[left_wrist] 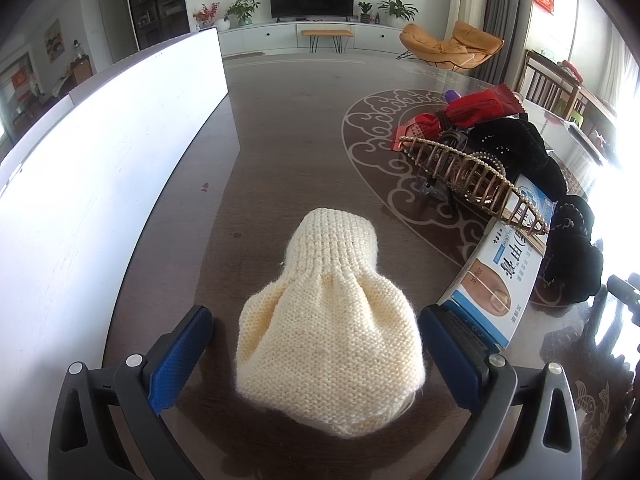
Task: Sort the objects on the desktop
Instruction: 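Lift the cream knitted hat with the left tool and hold it, then grasp the blue-and-white nail cream box with the right tool while the left tool holds the hat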
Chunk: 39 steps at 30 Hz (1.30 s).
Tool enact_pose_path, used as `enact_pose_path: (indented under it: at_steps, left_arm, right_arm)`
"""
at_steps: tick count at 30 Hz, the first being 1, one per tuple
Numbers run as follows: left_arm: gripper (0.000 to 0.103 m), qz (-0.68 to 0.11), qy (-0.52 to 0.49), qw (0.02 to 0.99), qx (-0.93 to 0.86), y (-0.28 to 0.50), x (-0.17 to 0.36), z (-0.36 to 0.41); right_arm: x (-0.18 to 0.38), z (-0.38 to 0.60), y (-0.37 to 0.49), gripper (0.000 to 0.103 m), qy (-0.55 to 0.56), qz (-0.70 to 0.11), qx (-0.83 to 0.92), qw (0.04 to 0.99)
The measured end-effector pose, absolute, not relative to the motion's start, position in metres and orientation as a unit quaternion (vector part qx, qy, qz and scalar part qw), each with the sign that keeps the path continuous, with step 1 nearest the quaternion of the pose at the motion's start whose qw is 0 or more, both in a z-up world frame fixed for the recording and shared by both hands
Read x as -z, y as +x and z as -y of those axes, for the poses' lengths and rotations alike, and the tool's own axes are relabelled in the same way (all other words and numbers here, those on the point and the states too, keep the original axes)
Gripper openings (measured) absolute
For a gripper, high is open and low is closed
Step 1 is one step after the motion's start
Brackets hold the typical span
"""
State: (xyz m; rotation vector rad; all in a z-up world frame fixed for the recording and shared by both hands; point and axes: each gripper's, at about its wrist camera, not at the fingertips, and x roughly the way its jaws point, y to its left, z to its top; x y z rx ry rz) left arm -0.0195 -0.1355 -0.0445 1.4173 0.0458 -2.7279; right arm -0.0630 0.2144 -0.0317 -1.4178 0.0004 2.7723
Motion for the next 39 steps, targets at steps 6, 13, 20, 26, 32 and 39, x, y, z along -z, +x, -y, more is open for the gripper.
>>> enact_pose_path:
  at_steps: [6,13,20,26,32,39]
  left_arm:
    - [0.103,-0.016,0.460,0.030,0.887,-0.021,0.045,0.136]
    - [0.103,-0.016,0.460,0.031,0.887,-0.022,0.045,0.137]
    - [0.103,-0.016,0.459,0.031,0.888,-0.023,0.046,0.138]
    - [0.103,-0.017,0.460,0.033,0.887,-0.022,0.046,0.138]
    - [0.103,-0.010,0.462,0.017,0.887,-0.008,0.046,0.148]
    - [0.103,-0.014,0.460,0.025,0.888,-0.008,0.047,0.150]
  right_arm:
    - [0.032,-0.215,-0.063,0.103,-0.455,0.000,-0.890,0.014]
    - [0.007,-0.196,-0.048,0.103,-0.440,-0.072,-0.894,-0.040]
    - [-0.033,-0.084,-0.042,0.103,-0.407,-0.110,-0.863,-0.278]
    - [0.003,-0.043,-0.076,0.090,-0.488,-0.130,-0.817,-0.278]
    - [0.019,-0.014,-0.107,0.088,-0.538,-0.089,-0.825,-0.152]
    - [0.033,0.033,-0.116,0.090,-0.533,0.012,-0.843,-0.068]
